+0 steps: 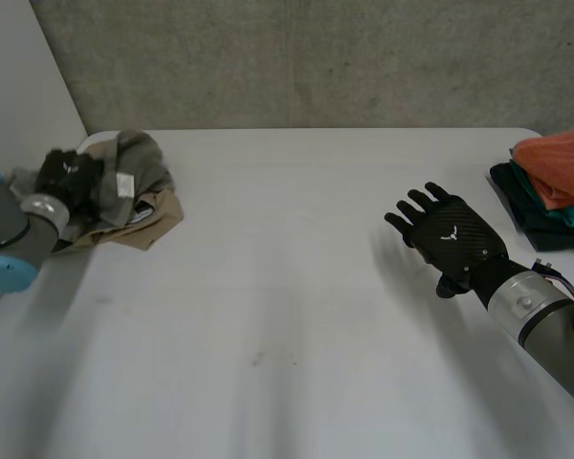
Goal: Fold the laundry.
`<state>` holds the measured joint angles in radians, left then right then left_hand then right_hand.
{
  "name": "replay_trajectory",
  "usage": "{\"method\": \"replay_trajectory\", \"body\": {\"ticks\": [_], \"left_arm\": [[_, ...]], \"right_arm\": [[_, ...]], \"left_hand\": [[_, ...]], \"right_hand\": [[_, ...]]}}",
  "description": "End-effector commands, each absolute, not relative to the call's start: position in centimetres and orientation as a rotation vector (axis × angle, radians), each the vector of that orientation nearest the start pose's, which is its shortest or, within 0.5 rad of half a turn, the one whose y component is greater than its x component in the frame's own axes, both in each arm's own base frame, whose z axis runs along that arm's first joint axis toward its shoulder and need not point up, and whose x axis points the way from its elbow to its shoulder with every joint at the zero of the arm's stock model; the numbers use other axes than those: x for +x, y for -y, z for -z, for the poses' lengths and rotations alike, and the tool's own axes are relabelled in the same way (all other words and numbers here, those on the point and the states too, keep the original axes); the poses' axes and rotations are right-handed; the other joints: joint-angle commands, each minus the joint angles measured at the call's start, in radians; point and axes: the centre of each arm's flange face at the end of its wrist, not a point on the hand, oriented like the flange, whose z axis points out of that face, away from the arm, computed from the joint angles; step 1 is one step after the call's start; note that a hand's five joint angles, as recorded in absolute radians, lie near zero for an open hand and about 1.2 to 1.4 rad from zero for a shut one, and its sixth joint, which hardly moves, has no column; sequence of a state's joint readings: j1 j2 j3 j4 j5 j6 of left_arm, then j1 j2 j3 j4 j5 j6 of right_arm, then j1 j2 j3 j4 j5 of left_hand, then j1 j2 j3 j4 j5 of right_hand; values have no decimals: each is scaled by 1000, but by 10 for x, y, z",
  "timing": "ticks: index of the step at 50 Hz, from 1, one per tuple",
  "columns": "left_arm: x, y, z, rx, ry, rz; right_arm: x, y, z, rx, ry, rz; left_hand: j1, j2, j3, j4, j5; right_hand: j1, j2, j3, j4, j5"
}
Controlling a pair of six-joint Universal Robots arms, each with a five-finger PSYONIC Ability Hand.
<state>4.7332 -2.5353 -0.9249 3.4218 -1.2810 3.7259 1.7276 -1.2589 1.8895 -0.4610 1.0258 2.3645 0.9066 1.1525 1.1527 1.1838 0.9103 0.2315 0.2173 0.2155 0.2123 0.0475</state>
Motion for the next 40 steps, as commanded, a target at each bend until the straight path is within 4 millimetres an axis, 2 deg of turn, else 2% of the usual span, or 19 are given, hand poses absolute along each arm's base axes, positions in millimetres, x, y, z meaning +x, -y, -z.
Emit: {"method": "replay_trajectory", "body": {"ticks": [1, 2, 6, 8, 9, 13, 14, 19, 23, 24, 25, 26, 27, 29, 32, 33, 36, 37, 40], "left_arm": [[-196, 448, -237, 825, -1708, 2366], [-206, 437, -255, 809, -1677, 2445], [-219, 417, -286, 770, -1652, 2581], [-224, 410, -293, 767, -1669, 2611], [-226, 407, -293, 770, -1689, 2617], [-267, 374, -285, 893, -1827, 2651], [-292, 352, -284, 970, -1867, 2684], [-346, 296, -282, 1118, -2002, 2801], [-375, 266, -263, 1208, -2162, 2807], [-381, 262, -253, 1236, -2198, 2782], [-396, 253, -229, 1306, -2267, 2724], [-401, 250, -217, 1337, -2301, 2689], [-406, 247, -204, 1368, -2334, 2651], [-415, 242, -183, 1428, -2365, 2580], [-416, 237, -181, 1476, -2343, 2552], [-415, 234, -183, 1495, -2322, 2541], [-410, 230, -204, 1486, -2251, 2583], [-403, 229, -221, 1446, -2202, 2618], [-388, 228, -241, 1360, -2156, 2647]], "right_arm": [[225, 279, -162, -1514, -1813, 2052], [225, 279, -162, -1514, -1813, 2052], [223, 280, -163, -1501, -1822, 2056], [222, 281, -165, -1496, -1823, 2061], [220, 283, -166, -1491, -1829, 2069], [215, 288, -168, -1477, -1847, 2089], [213, 289, -169, -1473, -1851, 2100], [205, 297, -176, -1403, -1929, 2150], [199, 304, -181, -1273, -2013, 2178], [198, 305, -182, -1247, -2025, 2180], [197, 308, -184, -1201, -2037, 2182], [197, 308, -184, -1187, -2040, 2182], [196, 309, -185, -1168, -2044, 2182], [195, 312, -187, -1129, -2051, 2180], [190, 314, -187, -1099, -2074, 2168], [187, 316, -188, -1083, -2094, 2158], [185, 316, -189, -1063, -2127, 2119], [184, 315, -191, -1061, -2133, 2110], [185, 309, -198, -1061, -2154, 2065]], "left_hand": [[490, 244, 244, 212, 311], [490, 244, 244, 212, 311], [490, 244, 244, 212, 311], [490, 244, 244, 212, 311], [490, 244, 244, 212, 311], [490, 244, 244, 212, 311], [490, 244, 244, 212, 311], [490, 244, 244, 212, 311], [490, 244, 244, 212, 311], [490, 244, 244, 212, 311], [490, 244, 244, 212, 311], [406, 160, 160, 129, 228], [181, -65, -65, -96, 3], [-300, -546, -546, -577, -478], [-493, -738, -739, -770, -671], [-682, -928, -928, -960, -861], [-711, -957, -957, -988, -889], [-711, -957, -957, -988, -889], [-705, -951, -951, -982, -883]], "right_hand": [[-57, -43, -41, -38, -47], [-57, -43, -41, -38, -47], [-57, -43, -41, -38, -47], [-57, -43, -41, -38, -47], [-57, -43, -41, -38, -47], [-57, -43, -41, -38, -47], [-57, -43, -41, -38, -47], [-57, -43, -41, -38, -47], [-57, -43, -41, -38, -47], [-57, -43, -41, -38, -47], [-57, -43, -41, -38, -47], [-57, -43, -41, -38, -47], [-57, -43, -41, -38, -47], [-57, -43, -41, -38, -47], [-57, -43, -41, -38, -47], [-57, -43, -41, -38, -47], [-57, -43, -41, -38, -47], [-57, -43, -41, -38, -47], [-57, -43, -41, -38, -47]]}}
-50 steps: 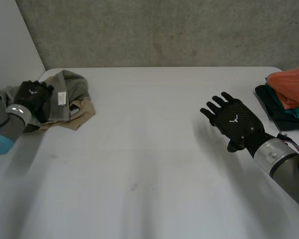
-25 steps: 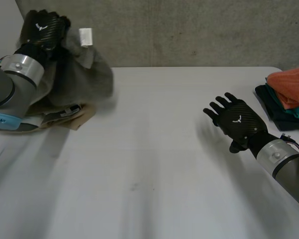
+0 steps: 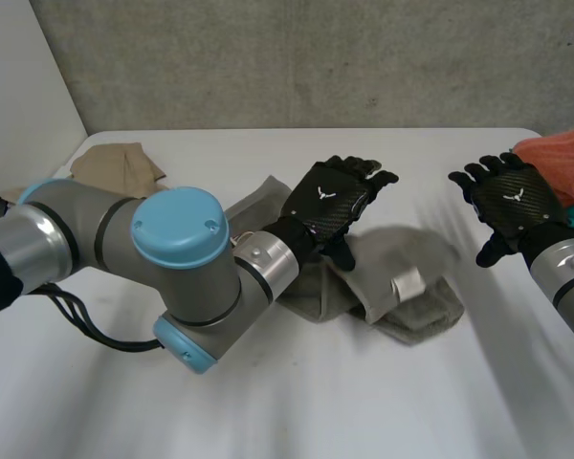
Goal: Fold the laundry.
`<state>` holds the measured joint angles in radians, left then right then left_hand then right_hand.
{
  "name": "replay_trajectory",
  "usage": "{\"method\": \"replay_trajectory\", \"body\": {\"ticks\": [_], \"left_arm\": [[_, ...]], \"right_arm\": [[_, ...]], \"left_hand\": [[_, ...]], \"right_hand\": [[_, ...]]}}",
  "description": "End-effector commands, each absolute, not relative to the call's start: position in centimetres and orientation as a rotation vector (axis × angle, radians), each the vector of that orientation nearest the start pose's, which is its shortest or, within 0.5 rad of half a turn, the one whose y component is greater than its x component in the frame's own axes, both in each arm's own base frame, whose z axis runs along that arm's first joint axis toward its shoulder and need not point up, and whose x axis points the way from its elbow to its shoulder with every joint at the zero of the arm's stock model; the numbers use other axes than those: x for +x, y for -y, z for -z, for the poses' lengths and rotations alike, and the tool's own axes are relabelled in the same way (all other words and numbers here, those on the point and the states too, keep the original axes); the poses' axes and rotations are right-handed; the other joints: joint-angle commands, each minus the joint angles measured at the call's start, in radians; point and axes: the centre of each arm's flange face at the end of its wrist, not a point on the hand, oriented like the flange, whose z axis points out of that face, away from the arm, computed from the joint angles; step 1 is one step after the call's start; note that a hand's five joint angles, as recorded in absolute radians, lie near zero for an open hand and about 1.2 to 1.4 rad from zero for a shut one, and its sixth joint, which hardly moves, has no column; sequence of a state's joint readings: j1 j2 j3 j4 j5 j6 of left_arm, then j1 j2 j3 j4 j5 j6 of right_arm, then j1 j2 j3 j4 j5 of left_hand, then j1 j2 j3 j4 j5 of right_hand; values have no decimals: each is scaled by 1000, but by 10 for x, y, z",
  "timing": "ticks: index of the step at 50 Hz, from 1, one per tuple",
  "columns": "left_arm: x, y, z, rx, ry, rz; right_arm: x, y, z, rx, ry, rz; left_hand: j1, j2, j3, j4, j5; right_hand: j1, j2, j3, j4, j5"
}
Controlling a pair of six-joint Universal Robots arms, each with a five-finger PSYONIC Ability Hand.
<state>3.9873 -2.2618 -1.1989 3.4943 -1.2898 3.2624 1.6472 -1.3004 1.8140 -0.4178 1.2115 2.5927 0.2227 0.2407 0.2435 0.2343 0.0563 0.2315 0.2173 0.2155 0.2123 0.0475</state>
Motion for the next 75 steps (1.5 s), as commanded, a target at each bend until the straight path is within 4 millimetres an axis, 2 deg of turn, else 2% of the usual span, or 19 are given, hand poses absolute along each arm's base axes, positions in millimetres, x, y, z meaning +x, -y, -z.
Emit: {"method": "replay_trajectory", "body": {"ticks": [1, 7, 13, 16, 22, 30, 32, 35, 41, 45, 48, 51, 54, 58, 59, 60, 63, 70, 75], "left_arm": [[-376, 231, -250, -939, 1554, -1920], [-333, 235, -263, -884, 1660, -2019], [-299, 240, -232, -911, 1869, -1961], [-292, 241, -220, -920, 1941, -1914], [-291, 236, -193, -946, 2032, -1808], [-285, 240, -185, -902, 2105, -1808], [-282, 240, -183, -890, 2128, -1813], [-278, 242, -184, -874, 2143, -1822], [-273, 241, -184, -848, 2159, -1818], [-272, 240, -183, -844, 2165, -1812], [-271, 238, -181, -847, 2171, -1802], [-271, 238, -181, -845, 2169, -1803], [-272, 238, -180, -845, 2170, -1797], [-273, 239, -180, -839, 2164, -1799], [-274, 240, -180, -836, 2162, -1799], [-274, 240, -179, -832, 2161, -1796], [-276, 242, -177, -807, 2160, -1785], [-284, 255, -156, -717, 2181, -1717], [-300, 264, -137, -679, 2189, -1641]], "right_arm": [[186, 307, -201, -1065, -2156, 2053], [188, 292, -211, -1060, -2209, 1951], [203, 259, -215, -1125, -2210, 1805], [212, 243, -208, -1171, -2199, 1729], [223, 234, -200, -1215, -2135, 1762], [264, 190, -189, -1330, -1927, 1731], [274, 185, -176, -1355, -1914, 1719], [283, 191, -155, -1372, -1938, 1759], [292, 212, -137, -1379, -1942, 1898], [295, 218, -120, -1485, -1943, 1916], [296, 226, -116, -1530, -1928, 1947], [299, 234, -124, -1497, -1872, 2045], [302, 237, -136, -1470, -1822, 2111], [303, 235, -213, -1321, -1634, 2347], [302, 231, -246, -1236, -1562, 2413], [301, 229, -257, -1202, -1548, 2419], [301, 228, -279, -1125, -1581, 2347], [296, 216, -311, -972, -1720, 2086], [291, 207, -337, -867, -1671, 2085]], "left_hand": [[-18, -36, -39, -30, -26], [6, -13, -15, -6, -3], [32, 14, 11, 20, 24], [35, 17, 14, 23, 27], [41, 23, 20, 29, 33], [41, 23, 20, 29, 33], [41, 23, 20, 29, 33], [38, 20, 17, 26, 30], [38, 20, 17, 26, 30], [38, 20, 17, 26, 30], [38, 20, 17, 26, 30], [38, 20, 17, 26, 30], [38, 20, 17, 26, 30], [17, -1, -4, 6, 9], [6, -12, -15, -6, -3], [6, -13, -15, -6, -3], [-15, -33, -36, -26, -23], [-18, -36, -39, -30, -26], [-15, -33, -36, -27, -23]], "right_hand": [[-57, -43, -41, -38, -47], [-57, -43, -41, -38, -47], [-57, -43, -41, -38, -47], [-57, -43, -41, -38, -47], [-44, -30, -28, -25, -34], [-38, -24, -22, -19, -28], [-23, -9, -7, -4, -14], [35, 49, 51, 54, 45], [156, 170, 172, 175, 165], [211, 226, 227, 231, 221], [557, 571, 573, 576, 566], [1163, 1177, 1179, 1182, 1172], [1165, 1179, 1181, 1184, 1174], [1165, 1179, 1181, 1184, 1174], [1165, 1179, 1181, 1184, 1174], [1165, 1179, 1181, 1184, 1174], [1165, 1179, 1181, 1184, 1174], [1165, 1179, 1181, 1184, 1174], [1165, 1179, 1181, 1184, 1174]]}}
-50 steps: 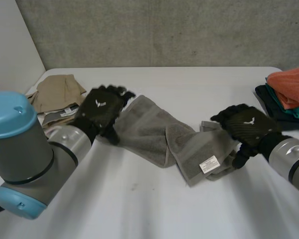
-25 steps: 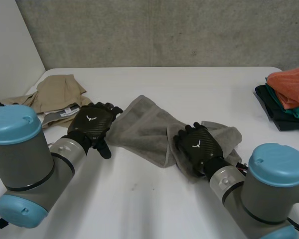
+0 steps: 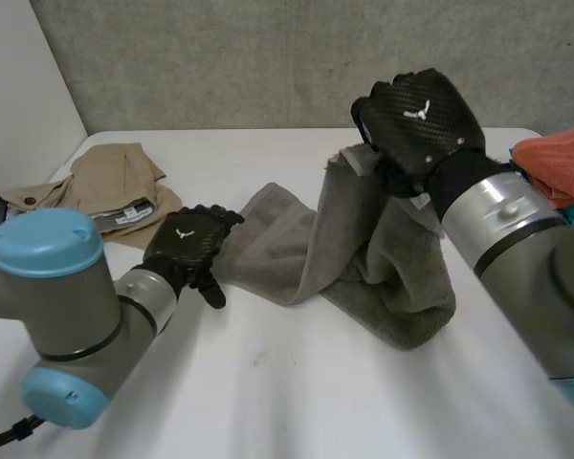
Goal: Fold the laundry.
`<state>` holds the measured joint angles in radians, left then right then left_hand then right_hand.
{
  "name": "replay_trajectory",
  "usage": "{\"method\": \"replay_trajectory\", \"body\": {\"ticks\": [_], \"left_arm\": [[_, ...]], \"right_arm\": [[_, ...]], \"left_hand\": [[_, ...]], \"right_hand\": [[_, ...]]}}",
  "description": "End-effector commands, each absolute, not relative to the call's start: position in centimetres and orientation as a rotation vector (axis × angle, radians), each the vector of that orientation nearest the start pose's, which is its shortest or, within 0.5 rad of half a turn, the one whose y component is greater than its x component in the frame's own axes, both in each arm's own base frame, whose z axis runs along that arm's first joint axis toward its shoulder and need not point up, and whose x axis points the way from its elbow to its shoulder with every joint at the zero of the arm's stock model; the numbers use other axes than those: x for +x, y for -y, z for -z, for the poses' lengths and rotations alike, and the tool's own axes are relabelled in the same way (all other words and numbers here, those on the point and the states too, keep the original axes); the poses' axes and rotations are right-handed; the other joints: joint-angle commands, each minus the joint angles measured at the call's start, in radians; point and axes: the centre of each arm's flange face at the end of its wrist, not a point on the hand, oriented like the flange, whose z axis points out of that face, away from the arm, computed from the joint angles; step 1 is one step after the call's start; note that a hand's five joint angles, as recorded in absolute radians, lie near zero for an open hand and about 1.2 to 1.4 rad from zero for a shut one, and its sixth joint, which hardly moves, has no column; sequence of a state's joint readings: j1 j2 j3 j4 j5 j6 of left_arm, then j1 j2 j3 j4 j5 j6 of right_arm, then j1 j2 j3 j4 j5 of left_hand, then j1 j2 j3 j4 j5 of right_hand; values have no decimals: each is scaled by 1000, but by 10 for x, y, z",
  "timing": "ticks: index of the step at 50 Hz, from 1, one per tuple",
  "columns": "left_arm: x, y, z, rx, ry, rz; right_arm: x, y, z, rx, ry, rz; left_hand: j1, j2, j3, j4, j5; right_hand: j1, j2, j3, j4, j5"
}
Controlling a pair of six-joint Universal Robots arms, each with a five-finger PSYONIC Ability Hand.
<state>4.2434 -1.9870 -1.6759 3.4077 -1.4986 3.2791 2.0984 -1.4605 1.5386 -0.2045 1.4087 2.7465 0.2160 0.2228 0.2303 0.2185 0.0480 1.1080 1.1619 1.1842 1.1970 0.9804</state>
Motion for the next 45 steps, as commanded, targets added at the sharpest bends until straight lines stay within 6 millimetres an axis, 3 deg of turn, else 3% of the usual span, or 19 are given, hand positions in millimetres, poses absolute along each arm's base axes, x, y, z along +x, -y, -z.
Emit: {"method": "replay_trajectory", "body": {"ticks": [1, 7, 15, 18, 21, 22, 23, 24, 28, 33, 34, 37, 38, 42, 45], "left_arm": [[-304, 264, -135, 840, -2695, 2018], [-313, 263, -129, 874, -2717, 1996], [-312, 269, -132, 854, -2690, 2026], [-314, 273, -134, 850, -2674, 2045], [-316, 277, -126, 855, -2675, 2038], [-317, 278, -124, 855, -2673, 2032], [-316, 283, -122, 824, -2656, 2040], [-315, 286, -123, 797, -2640, 2049], [-297, 301, -133, 598, -2544, 2061], [-277, 301, -184, 466, -2427, 2183], [-268, 298, -202, 448, -2392, 2232], [-255, 293, -235, 426, -2318, 2332], [-249, 286, -257, 439, -2269, 2404], [-243, 263, -300, 557, -2147, 2534], [-240, 247, -316, 660, -2086, 2538]], "right_arm": [[290, 205, -343, -852, -1654, 2098], [277, 188, -393, -775, -1485, 2233], [263, 158, -433, -741, -1330, 2306], [258, 150, -439, -735, -1314, 2316], [255, 144, -443, -722, -1309, 2311], [254, 144, -444, -715, -1308, 2312], [253, 142, -446, -710, -1300, 2315], [252, 142, -446, -709, -1299, 2318], [250, 146, -444, -712, -1316, 2329], [230, 182, -439, -679, -1434, 2413], [220, 198, -437, -668, -1482, 2451], [203, 224, -432, -663, -1555, 2487], [192, 239, -431, -661, -1594, 2505], [167, 272, -415, -670, -1733, 2463], [163, 285, -401, -698, -1812, 2389]], "left_hand": [[-8, -15, -23, -11, -15], [-2, -9, -17, -5, -9], [24, 17, 10, 21, 17], [126, 119, 112, 124, 120], [530, 523, 516, 528, 524], [718, 711, 703, 715, 711], [1063, 1056, 1048, 1060, 1056], [1179, 1172, 1165, 1177, 1173], [1180, 1173, 1166, 1178, 1174], [1180, 1173, 1166, 1178, 1174], [1180, 1173, 1166, 1178, 1174], [1180, 1173, 1166, 1178, 1174], [1180, 1173, 1166, 1178, 1174], [1180, 1173, 1166, 1178, 1174], [1180, 1173, 1166, 1178, 1174]], "right_hand": [[288, 234, 212, 199, 241], [288, 234, 212, 199, 241], [288, 234, 212, 199, 241], [288, 234, 212, 199, 241], [288, 234, 212, 199, 241], [288, 234, 212, 199, 241], [288, 234, 212, 199, 241], [288, 234, 212, 199, 241], [288, 234, 212, 199, 241], [288, 234, 212, 199, 241], [288, 234, 212, 199, 241], [288, 234, 212, 199, 241], [288, 234, 212, 199, 241], [288, 234, 212, 199, 241], [288, 234, 212, 199, 241]]}}
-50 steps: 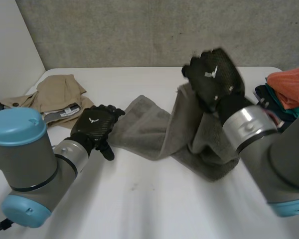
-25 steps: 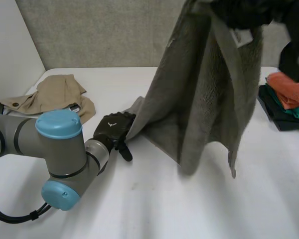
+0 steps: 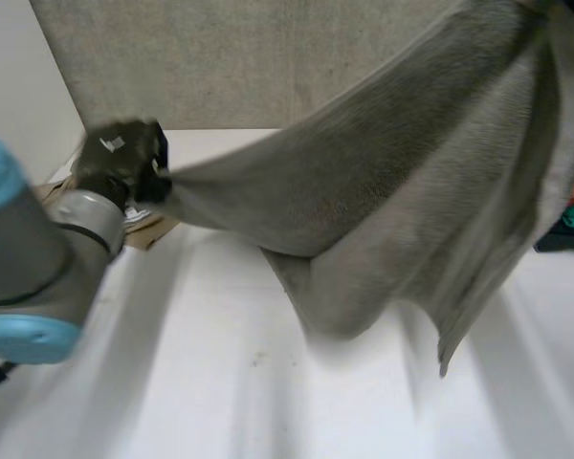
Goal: Fold the laundry.
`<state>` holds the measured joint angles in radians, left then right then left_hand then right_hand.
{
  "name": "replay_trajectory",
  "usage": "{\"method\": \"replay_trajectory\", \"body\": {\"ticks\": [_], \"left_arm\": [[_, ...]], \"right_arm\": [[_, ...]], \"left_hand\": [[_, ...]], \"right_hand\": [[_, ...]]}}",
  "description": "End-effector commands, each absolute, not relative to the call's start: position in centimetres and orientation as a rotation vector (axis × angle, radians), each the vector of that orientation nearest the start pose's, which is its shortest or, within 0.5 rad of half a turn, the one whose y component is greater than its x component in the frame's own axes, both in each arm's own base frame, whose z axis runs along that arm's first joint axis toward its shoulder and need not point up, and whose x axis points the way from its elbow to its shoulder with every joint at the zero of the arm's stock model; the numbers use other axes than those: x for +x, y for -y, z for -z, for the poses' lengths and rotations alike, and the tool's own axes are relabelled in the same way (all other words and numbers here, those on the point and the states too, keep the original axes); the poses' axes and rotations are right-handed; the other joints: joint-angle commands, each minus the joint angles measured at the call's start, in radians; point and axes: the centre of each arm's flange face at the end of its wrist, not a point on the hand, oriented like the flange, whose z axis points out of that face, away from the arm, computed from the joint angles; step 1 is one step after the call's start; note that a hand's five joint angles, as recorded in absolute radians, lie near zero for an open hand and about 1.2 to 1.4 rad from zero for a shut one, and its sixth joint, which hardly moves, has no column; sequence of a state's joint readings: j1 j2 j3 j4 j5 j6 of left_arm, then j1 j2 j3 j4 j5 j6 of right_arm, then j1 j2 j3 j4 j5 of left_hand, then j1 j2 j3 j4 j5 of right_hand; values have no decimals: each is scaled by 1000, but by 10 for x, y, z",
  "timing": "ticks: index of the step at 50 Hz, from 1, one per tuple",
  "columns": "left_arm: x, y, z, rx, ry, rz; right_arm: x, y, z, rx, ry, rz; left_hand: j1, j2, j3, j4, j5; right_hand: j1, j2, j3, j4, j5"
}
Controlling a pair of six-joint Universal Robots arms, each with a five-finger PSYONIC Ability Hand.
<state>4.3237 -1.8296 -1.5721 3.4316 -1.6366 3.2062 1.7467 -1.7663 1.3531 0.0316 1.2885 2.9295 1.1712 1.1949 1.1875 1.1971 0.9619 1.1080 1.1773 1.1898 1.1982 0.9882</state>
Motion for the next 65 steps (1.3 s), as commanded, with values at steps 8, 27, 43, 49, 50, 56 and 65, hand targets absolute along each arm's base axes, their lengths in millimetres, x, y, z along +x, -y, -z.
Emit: {"method": "replay_trajectory", "body": {"ticks": [8, 27, 43, 49, 50, 56, 65], "left_arm": [[-227, 253, -303, 877, -2013, 2254], [-272, 417, -316, 727, -1471, 2448], [-264, 389, -358, 546, -1179, 2636], [-259, 374, -299, 656, -1423, 2512], [-258, 371, -289, 674, -1462, 2486], [-257, 338, -211, 847, -1757, 2276], [-247, 285, -142, 1038, -2101, 1933]], "right_arm": [[173, 316, -336, -981, -2112, 2132], [214, 430, -322, -839, -1977, 2680], [228, 431, -368, -649, -1205, 3042], [230, 424, -313, -785, -1396, 2850], [231, 422, -301, -816, -1436, 2805], [208, 414, -219, -942, -1830, 2471], [187, 376, -163, -1190, -2188, 2024]], "left_hand": [[225, 201, 209, 199, 260], [225, 201, 209, 199, 260], [225, 201, 209, 199, 260], [225, 201, 209, 199, 260], [225, 201, 209, 199, 260], [225, 201, 209, 199, 260], [225, 201, 209, 199, 260]], "right_hand": [[288, 219, 207, 198, 233], [288, 219, 207, 198, 233], [288, 219, 207, 198, 233], [288, 219, 207, 198, 233], [288, 219, 207, 198, 233], [288, 219, 207, 198, 233], [288, 219, 207, 198, 233]]}}
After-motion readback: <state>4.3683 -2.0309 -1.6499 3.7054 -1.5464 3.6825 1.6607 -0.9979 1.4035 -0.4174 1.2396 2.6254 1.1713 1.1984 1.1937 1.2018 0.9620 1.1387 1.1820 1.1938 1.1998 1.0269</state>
